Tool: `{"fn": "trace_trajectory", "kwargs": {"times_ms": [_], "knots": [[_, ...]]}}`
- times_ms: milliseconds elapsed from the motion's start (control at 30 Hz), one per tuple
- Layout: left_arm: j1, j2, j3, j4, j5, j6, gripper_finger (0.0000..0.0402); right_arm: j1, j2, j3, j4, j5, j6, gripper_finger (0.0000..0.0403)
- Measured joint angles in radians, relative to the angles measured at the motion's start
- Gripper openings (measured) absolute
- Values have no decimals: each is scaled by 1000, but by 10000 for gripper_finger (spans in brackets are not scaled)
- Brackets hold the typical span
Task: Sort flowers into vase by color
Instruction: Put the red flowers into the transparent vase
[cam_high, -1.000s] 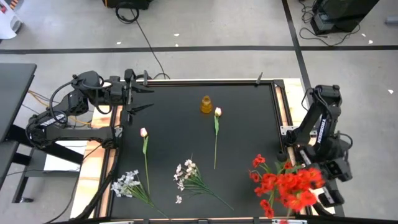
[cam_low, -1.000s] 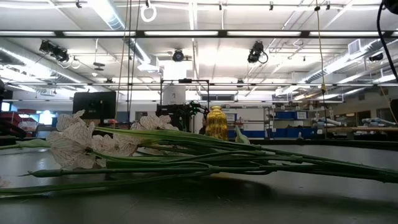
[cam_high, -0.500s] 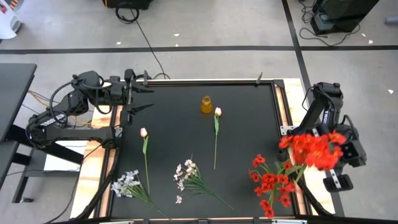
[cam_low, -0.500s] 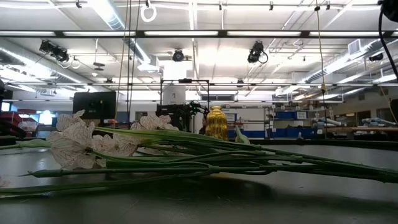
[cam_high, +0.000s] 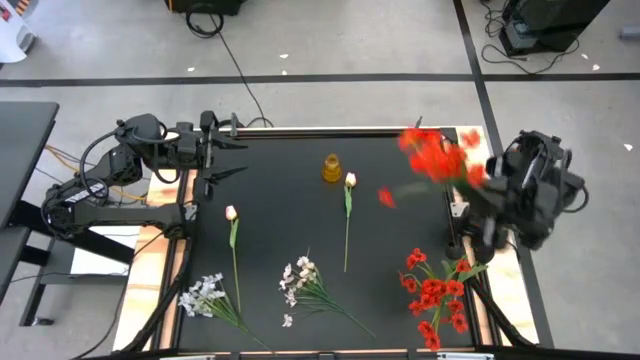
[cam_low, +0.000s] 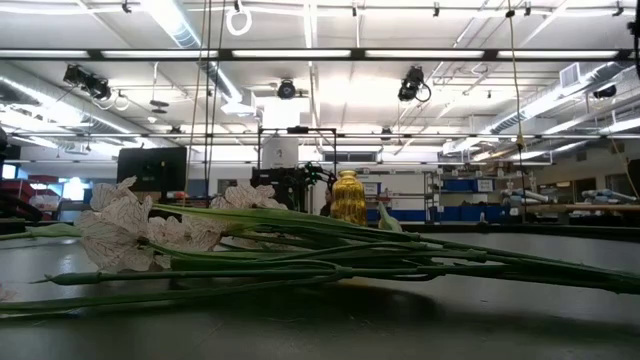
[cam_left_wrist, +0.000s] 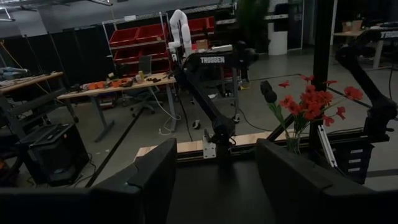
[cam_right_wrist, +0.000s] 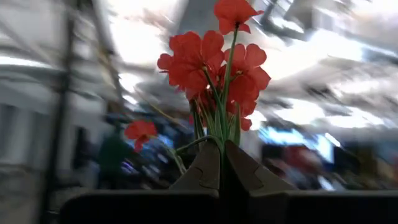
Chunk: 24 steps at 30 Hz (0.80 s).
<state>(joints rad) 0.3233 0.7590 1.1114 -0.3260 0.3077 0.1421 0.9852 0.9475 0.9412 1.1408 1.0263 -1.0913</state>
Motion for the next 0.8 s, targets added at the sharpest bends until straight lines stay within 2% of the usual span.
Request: {"fn": "trace_trajectory", "kwargs": {"times_ms": [100, 200, 400, 600, 800], "knots": [[0, 0, 0, 0, 0, 0, 224, -85, -42, -5, -1, 95, 34, 9], [0, 0, 0, 0, 0, 0, 224, -164, -84, -33, -22, 144, 70, 9], [0, 0, 0, 0, 0, 0, 224, -337, -110, -83, -214, 229, 308, 9], [0, 0, 0, 0, 0, 0, 224, -513, -33, -93, -440, 265, 642, 9], [0, 0, 0, 0, 0, 0, 224, -673, 89, -93, -457, 349, 793, 11]]}}
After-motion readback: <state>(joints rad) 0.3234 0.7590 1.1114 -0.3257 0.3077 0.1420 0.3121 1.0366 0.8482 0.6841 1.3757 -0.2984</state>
